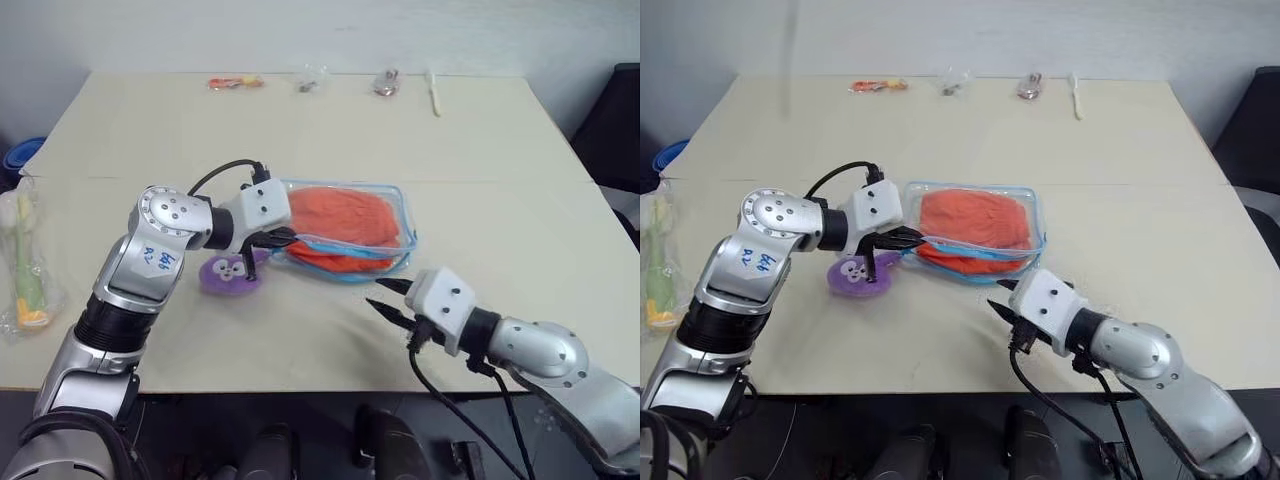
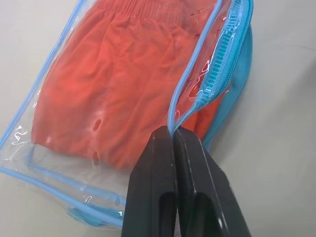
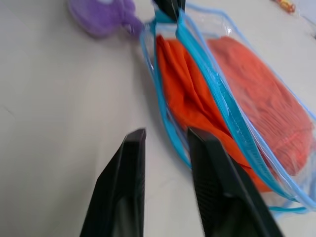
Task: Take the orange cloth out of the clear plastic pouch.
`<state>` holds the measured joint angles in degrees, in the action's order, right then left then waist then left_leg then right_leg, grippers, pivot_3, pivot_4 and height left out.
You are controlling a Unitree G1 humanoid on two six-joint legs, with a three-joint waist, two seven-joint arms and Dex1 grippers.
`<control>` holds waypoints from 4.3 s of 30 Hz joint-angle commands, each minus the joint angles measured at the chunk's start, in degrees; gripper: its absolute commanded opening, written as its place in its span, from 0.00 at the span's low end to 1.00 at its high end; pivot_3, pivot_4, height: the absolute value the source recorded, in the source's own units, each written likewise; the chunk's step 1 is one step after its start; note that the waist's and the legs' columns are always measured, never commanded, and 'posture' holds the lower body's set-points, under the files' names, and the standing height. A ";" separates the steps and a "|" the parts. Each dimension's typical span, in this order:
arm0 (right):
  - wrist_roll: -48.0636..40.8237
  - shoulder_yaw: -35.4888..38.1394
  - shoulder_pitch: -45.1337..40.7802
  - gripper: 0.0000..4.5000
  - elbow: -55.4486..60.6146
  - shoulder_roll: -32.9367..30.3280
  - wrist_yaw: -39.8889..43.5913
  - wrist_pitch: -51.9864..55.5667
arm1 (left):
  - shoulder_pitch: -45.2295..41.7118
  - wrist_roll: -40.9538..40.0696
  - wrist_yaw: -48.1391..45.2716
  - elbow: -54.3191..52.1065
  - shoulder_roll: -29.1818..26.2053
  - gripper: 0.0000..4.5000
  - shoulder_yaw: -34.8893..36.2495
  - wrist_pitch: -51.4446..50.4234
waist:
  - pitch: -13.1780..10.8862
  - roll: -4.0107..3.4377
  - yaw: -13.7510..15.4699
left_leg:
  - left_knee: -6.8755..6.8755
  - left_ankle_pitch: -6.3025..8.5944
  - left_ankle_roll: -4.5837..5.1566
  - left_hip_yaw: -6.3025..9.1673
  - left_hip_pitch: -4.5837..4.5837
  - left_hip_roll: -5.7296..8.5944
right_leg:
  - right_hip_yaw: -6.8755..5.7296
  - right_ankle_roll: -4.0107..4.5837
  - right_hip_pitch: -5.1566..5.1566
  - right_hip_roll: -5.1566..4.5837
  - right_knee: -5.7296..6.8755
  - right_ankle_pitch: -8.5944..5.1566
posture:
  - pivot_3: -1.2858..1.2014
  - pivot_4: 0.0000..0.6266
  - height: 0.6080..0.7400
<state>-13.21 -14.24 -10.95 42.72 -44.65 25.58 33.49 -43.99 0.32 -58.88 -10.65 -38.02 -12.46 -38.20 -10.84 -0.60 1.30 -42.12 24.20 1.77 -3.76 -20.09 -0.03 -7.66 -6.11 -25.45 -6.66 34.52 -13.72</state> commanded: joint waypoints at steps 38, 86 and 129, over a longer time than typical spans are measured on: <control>48.09 -14.93 -18.97 0.54 -39.33 15.28 -1.07 -30.76 | -3.18 -3.68 5.09 -3.74 2.62 0.00 -0.87 -2.47 | 0.00 -0.01 -0.46 | 0.02 -0.01 -0.02 0.04 -0.03 -0.04 | -0.04 0.00 0.00 0.00 -0.02 0.00 | 0.52 0.24 1.00; 39.85 -3.99 -14.51 0.00 -20.80 18.54 13.38 -25.84 | -3.81 3.86 13.50 12.39 7.64 0.00 -5.68 9.06 | 0.01 -0.04 -1.26 | 0.04 -0.03 -0.06 0.13 -0.04 -0.01 | -0.02 0.00 0.00 0.00 -0.03 0.00 | 0.52 0.24 1.00; -18.06 37.14 -14.68 0.00 6.33 -10.78 33.40 14.96 | -9.86 7.72 19.35 27.85 10.33 0.41 -0.96 13.08 | -0.01 0.00 0.16 | 0.02 -0.03 -0.02 0.09 -0.03 0.06 | -0.03 0.00 0.00 -0.02 0.02 0.00 | 0.52 0.24 1.00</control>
<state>-30.89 19.02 -25.55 50.14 -53.69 58.23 48.93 -53.82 8.91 -37.71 21.57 -26.59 -15.31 -24.50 -10.85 -0.60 1.45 -42.09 24.18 1.75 -3.68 -20.13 0.04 -7.69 -6.11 -25.46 -6.70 34.53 -13.72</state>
